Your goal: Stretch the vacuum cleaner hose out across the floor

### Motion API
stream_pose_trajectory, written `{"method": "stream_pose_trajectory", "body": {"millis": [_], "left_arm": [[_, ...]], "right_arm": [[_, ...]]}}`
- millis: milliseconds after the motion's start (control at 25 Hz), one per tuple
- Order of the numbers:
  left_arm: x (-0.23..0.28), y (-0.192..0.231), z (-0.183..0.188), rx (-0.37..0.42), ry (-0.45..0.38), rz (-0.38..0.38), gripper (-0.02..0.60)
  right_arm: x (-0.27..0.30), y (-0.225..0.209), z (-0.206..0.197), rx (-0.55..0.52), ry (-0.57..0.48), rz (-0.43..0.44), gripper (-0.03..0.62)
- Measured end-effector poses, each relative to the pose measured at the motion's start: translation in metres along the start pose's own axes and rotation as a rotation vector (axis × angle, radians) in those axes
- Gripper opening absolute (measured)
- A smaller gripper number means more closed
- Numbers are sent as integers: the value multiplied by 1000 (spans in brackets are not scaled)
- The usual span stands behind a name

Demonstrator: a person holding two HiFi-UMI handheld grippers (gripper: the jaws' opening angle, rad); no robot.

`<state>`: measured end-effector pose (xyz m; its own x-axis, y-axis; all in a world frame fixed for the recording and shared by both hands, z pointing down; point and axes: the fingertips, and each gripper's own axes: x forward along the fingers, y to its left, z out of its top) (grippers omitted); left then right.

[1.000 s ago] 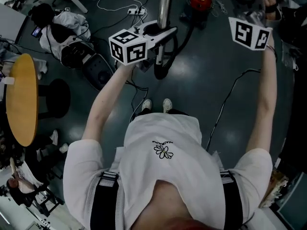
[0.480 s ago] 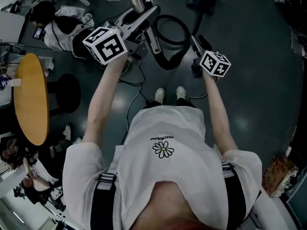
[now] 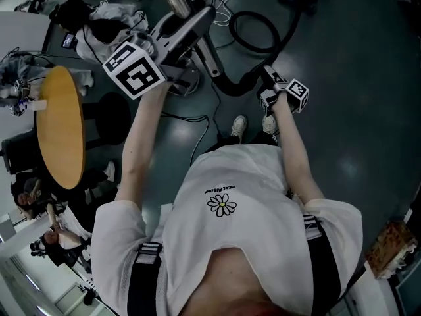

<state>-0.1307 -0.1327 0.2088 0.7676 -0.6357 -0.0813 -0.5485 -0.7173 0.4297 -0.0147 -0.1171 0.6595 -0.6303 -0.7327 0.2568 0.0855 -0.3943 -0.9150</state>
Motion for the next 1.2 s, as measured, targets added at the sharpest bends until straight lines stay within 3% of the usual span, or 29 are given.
{"method": "stream_pose_trajectory", "body": {"millis": [320, 520, 640, 800, 960, 1080, 1200], "left_arm": [[-1, 7, 10, -15, -26, -18, 163], [-11, 3, 20, -18, -80, -25, 155], [-14, -11, 30, -4, -66, -32, 155], [-24, -29, 46, 9, -83, -64, 155], [-35, -31, 51, -27, -80, -104, 155], [-44, -35, 57, -30, -98, -119, 155], [-44, -32, 52, 37, -69, -86, 155]], "right_arm": [[44, -8, -31, 104, 136, 1, 209], [62, -2, -67, 313, 255, 133, 209], [59, 12, -88, 383, 309, 188, 209], [63, 35, -96, 471, 264, 286, 209], [69, 48, -86, 455, 206, 356, 208], [72, 54, -92, 443, 200, 352, 209], [74, 46, -101, 431, 229, 299, 207]]}}
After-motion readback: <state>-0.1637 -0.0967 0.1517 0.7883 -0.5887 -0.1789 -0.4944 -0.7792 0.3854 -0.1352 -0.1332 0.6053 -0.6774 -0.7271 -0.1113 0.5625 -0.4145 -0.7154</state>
